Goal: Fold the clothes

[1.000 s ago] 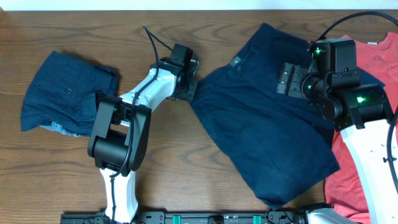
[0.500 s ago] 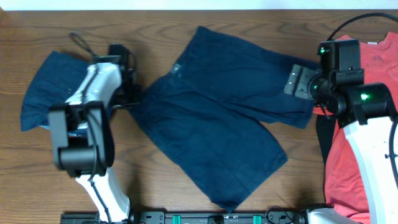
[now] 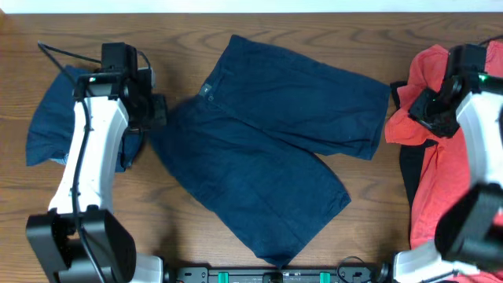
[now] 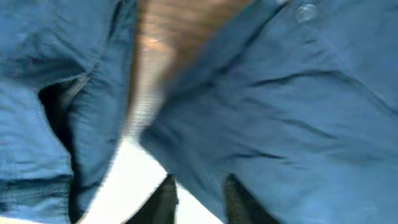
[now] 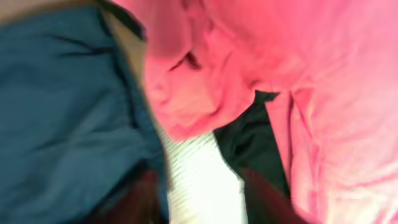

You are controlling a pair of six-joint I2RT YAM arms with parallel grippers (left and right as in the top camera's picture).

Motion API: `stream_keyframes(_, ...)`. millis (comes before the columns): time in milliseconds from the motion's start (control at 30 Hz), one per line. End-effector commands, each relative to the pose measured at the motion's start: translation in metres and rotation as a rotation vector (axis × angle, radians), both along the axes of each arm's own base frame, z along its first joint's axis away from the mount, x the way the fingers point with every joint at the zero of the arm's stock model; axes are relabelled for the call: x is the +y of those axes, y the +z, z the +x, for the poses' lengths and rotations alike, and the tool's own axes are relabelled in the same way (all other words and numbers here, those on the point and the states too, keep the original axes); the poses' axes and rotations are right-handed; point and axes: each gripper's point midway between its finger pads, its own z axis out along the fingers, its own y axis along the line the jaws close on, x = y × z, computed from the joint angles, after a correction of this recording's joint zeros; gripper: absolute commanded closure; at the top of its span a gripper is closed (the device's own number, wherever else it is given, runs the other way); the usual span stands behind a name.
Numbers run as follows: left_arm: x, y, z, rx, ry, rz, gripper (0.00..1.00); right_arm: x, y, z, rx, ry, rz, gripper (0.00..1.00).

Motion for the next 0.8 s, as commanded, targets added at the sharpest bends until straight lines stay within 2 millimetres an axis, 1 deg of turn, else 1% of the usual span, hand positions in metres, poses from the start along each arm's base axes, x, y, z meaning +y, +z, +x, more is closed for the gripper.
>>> stream_keyframes(0,-0.023,0.014,-0.002,-0.033,-0.027,-0.138,0.62,0.008,-0.039,0.002,0.071,-0.013,0.139,0.84)
stream_keyframes(33,-0.026,0.016,-0.003,-0.034,-0.031,-0.153,0.59,0.012,-0.053,0.002,0.1,-0.013,0.176,0.93)
stream_keyframes(67,-0.028,0.017,-0.004,-0.032,-0.034,-0.163,0.56,0.016,-0.065,0.002,0.126,-0.01,0.205,0.99)
stream_keyframes(167,-0.029,0.016,-0.008,-0.013,-0.034,-0.171,0.54,0.021,-0.098,0.001,0.186,-0.002,0.246,0.99)
stream_keyframes(200,-0.029,0.015,-0.01,-0.007,-0.035,-0.171,0.53,0.019,-0.104,0.0,0.196,-0.005,0.24,0.99)
stream_keyframes(267,-0.03,0.014,-0.015,0.013,-0.033,-0.172,0.54,0.006,-0.119,0.001,0.214,-0.02,0.193,0.99)
stream_keyframes(300,-0.03,0.014,-0.017,0.023,-0.032,-0.173,0.54,-0.004,-0.125,0.001,0.219,-0.033,0.156,0.99)
stream_keyframes(367,-0.03,0.013,-0.02,0.036,-0.031,-0.174,0.53,-0.032,-0.128,-0.005,0.234,-0.101,0.07,0.99)
stream_keyframes(400,-0.03,0.013,-0.021,0.041,-0.03,-0.175,0.54,-0.05,-0.126,-0.009,0.235,-0.151,0.025,0.99)
stream_keyframes(467,-0.034,0.014,-0.022,0.042,-0.038,-0.197,0.53,-0.077,-0.118,-0.014,0.218,-0.226,-0.003,0.99)
stream_keyframes(533,-0.04,0.017,-0.022,0.036,-0.056,-0.232,0.53,-0.106,-0.106,-0.019,0.18,-0.303,0.006,0.99)
stream_keyframes(600,-0.047,0.02,-0.022,0.028,-0.08,-0.272,0.52,-0.129,-0.088,-0.021,0.11,-0.38,0.067,0.99)
stream_keyframes(633,-0.05,0.021,-0.022,0.028,-0.084,-0.286,0.52,-0.134,-0.079,-0.017,0.059,-0.375,0.115,0.99)
stream_keyframes(667,-0.052,0.021,-0.022,0.026,-0.086,-0.298,0.51,-0.137,-0.067,-0.008,-0.018,-0.335,0.175,0.98)
stream_keyframes(700,-0.053,0.022,-0.023,0.026,-0.087,-0.303,0.51,-0.136,-0.049,0.006,-0.129,-0.258,0.247,0.92)
stream_keyframes(733,-0.053,0.022,-0.022,0.026,-0.088,-0.303,0.51,-0.132,-0.036,0.016,-0.207,-0.199,0.295,0.87)
stream_keyframes(767,-0.053,0.022,-0.022,0.026,-0.088,-0.303,0.51,-0.124,-0.016,0.028,-0.32,-0.11,0.356,0.79)
